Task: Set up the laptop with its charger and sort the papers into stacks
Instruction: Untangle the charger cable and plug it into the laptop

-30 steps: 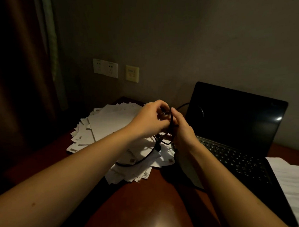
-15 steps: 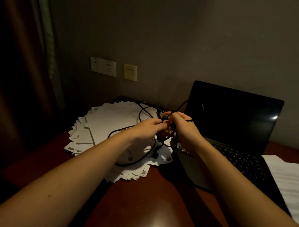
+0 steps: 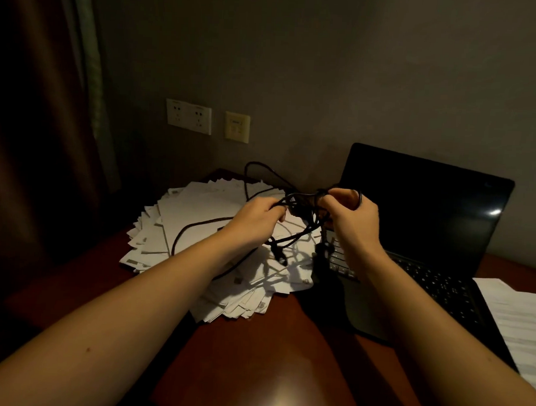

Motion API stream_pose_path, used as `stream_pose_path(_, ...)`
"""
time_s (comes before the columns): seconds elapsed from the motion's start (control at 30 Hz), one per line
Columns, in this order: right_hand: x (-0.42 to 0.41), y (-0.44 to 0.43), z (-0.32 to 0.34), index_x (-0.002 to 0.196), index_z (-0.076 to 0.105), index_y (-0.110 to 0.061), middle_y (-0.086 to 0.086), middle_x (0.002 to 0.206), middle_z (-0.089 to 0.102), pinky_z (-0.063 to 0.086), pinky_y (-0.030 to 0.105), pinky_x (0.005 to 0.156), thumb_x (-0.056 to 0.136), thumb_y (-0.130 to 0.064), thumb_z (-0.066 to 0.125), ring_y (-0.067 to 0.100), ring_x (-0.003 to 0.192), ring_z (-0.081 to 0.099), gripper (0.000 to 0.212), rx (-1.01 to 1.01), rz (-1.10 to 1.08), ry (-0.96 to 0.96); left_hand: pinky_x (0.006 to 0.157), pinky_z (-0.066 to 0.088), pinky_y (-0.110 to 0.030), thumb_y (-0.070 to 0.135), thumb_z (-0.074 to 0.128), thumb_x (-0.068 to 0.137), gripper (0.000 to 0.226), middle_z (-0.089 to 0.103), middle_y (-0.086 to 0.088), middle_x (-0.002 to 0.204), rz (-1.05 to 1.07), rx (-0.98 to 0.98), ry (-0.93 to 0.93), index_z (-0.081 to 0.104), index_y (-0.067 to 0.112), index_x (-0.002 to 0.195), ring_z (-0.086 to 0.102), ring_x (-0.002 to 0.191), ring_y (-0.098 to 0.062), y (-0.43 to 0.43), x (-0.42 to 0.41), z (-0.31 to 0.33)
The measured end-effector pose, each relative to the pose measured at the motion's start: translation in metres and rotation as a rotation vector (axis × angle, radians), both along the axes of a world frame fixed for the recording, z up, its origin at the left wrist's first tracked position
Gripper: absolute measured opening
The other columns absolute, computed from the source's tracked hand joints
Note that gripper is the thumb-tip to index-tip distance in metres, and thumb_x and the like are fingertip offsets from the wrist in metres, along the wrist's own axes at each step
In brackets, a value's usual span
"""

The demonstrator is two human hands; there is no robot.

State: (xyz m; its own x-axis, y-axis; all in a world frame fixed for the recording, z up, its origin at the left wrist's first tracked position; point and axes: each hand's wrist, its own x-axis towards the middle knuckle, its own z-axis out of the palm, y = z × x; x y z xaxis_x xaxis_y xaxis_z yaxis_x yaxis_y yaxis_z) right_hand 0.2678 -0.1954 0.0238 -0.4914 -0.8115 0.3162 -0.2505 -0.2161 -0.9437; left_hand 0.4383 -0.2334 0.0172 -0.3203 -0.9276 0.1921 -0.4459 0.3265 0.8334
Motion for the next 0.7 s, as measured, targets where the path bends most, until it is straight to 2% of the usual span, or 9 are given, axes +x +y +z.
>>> stream_pose_path(0.03,-0.001,0.0,0.0,0.084,0.072,-0.019,0.005,0.084,0.073,0.061,0.04,0.08,0.082,-0.015,0.074,0.019,0.084,0.071,0.006,-0.022,-0.007,-0.016,0.059,0.027,-0.034,0.026,0.046,0.103,0.03,0.044,-0.004,0.068,0.023,0.029,0.032,0.059,0.01,0.082,0.04,0.062,-0.018,0.0,0.001,0.001)
stream_pose_path(0.1,-0.003,0.001,0.001,0.082,0.074,-0.018,0.006,0.081,0.074,0.061,0.048,0.078,0.083,-0.02,0.075,0.023,0.081,0.073,0.003,-0.057,-0.029,-0.007,0.062,0.027,-0.034,0.024,0.047,0.101,0.026,0.043,-0.008,0.07,0.07,0.085,0.085,0.058,0.016,0.078,0.041,0.065,-0.02,0.0,0.003,0.004)
stream_pose_path(0.17,-0.004,0.001,-0.001,0.081,0.074,-0.018,0.005,0.078,0.074,0.062,0.049,0.071,0.088,-0.029,0.072,0.022,0.076,0.074,0.014,-0.078,-0.065,0.045,0.063,0.027,-0.034,0.023,0.049,0.098,0.026,0.04,-0.011,0.069,0.094,0.1,0.118,0.056,0.016,0.074,0.039,0.064,-0.021,0.0,0.003,0.007)
stream_pose_path(0.23,-0.003,-0.001,-0.003,0.082,0.073,-0.017,0.003,0.076,0.073,0.062,0.047,0.064,0.095,-0.035,0.064,0.019,0.07,0.073,0.024,-0.082,-0.104,0.122,0.06,0.024,-0.033,0.022,0.05,0.095,0.029,0.035,-0.005,0.059,0.108,0.078,0.132,0.05,0.015,0.067,0.035,0.059,-0.02,0.001,0.003,0.01)
stream_pose_path(0.33,-0.003,-0.005,-0.002,0.077,0.067,-0.014,0.006,0.072,0.069,0.06,0.048,0.056,0.1,-0.039,0.053,0.021,0.061,0.07,0.037,-0.018,-0.178,0.284,0.056,0.017,-0.034,0.022,0.053,0.094,0.041,0.025,0.002,0.052,0.114,0.046,0.155,0.035,0.018,0.058,0.024,0.05,-0.014,0.0,0.006,0.01)
stream_pose_path(0.43,-0.016,-0.013,0.007,0.071,0.064,-0.014,0.008,0.068,0.067,0.06,0.049,0.059,0.101,-0.037,0.048,0.025,0.06,0.068,0.041,0.137,-0.233,0.421,0.059,0.025,-0.033,0.024,0.054,0.095,0.04,0.03,0.001,0.053,0.194,0.048,0.238,0.04,0.018,0.058,0.031,0.054,-0.015,-0.003,0.014,0.011)
stream_pose_path(0.53,-0.03,-0.017,0.023,0.077,0.069,-0.011,0.009,0.068,0.068,0.061,0.048,0.067,0.102,-0.035,0.049,0.026,0.062,0.068,0.04,0.298,-0.19,0.368,0.059,0.034,-0.032,0.021,0.052,0.095,0.034,0.036,0.007,0.048,0.275,0.17,0.511,0.047,0.018,0.062,0.036,0.05,-0.013,-0.008,0.027,0.017)
stream_pose_path(0.6,-0.031,-0.017,0.028,0.082,0.071,-0.007,0.009,0.067,0.066,0.059,0.04,0.06,0.101,-0.035,0.05,0.023,0.058,0.063,0.04,0.402,-0.127,0.407,0.05,0.027,-0.024,0.017,0.05,0.099,0.035,0.03,0.011,0.046,0.225,0.259,0.745,0.043,0.02,0.065,0.027,0.045,-0.009,-0.009,0.032,0.023)
stream_pose_path(0.7,-0.023,-0.015,0.028,0.084,0.072,-0.008,0.009,0.07,0.064,0.044,0.027,0.048,0.1,-0.031,0.053,0.019,0.056,0.055,0.034,0.548,0.003,0.55,0.049,0.022,-0.023,0.018,0.049,0.102,0.044,0.027,0.008,0.049,0.095,0.348,0.999,0.036,0.022,0.06,0.024,0.044,-0.008,-0.003,0.035,0.039)
